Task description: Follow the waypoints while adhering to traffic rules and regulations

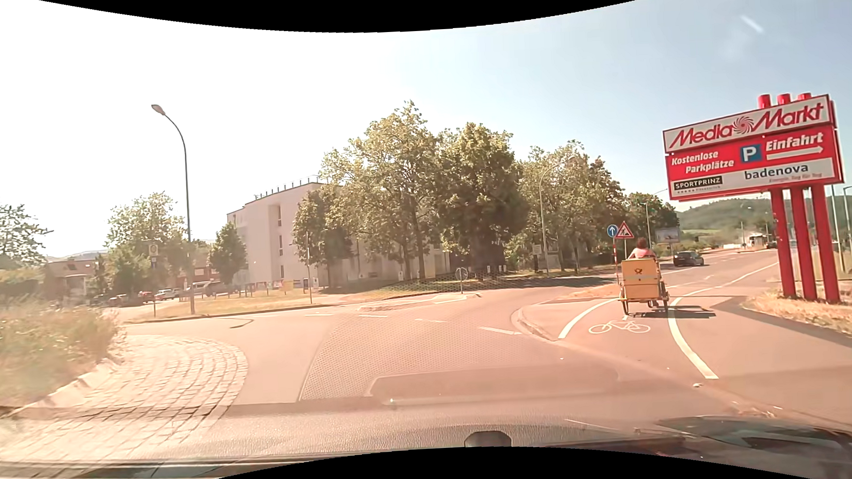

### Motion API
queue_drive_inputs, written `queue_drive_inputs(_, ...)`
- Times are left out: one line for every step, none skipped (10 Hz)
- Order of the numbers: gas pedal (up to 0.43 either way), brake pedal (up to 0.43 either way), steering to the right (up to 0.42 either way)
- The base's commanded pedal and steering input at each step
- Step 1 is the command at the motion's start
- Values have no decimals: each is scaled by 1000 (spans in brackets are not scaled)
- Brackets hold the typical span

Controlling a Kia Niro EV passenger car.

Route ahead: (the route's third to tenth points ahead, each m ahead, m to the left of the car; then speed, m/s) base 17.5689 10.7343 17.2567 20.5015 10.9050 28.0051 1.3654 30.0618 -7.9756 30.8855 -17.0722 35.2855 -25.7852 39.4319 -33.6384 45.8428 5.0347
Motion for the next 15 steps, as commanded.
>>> queue_drive_inputs(138, 0, 15)
queue_drive_inputs(118, 0, -6)
queue_drive_inputs(118, 0, -34)
queue_drive_inputs(118, 0, -57)
queue_drive_inputs(118, 0, -76)
queue_drive_inputs(118, 0, -100)
queue_drive_inputs(118, 0, -122)
queue_drive_inputs(118, 0, -146)
queue_drive_inputs(118, 0, -166)
queue_drive_inputs(118, 0, -189)
queue_drive_inputs(118, 0, -210)
queue_drive_inputs(118, 0, -226)
queue_drive_inputs(118, 0, -241)
queue_drive_inputs(118, 0, -256)
queue_drive_inputs(118, 0, -269)
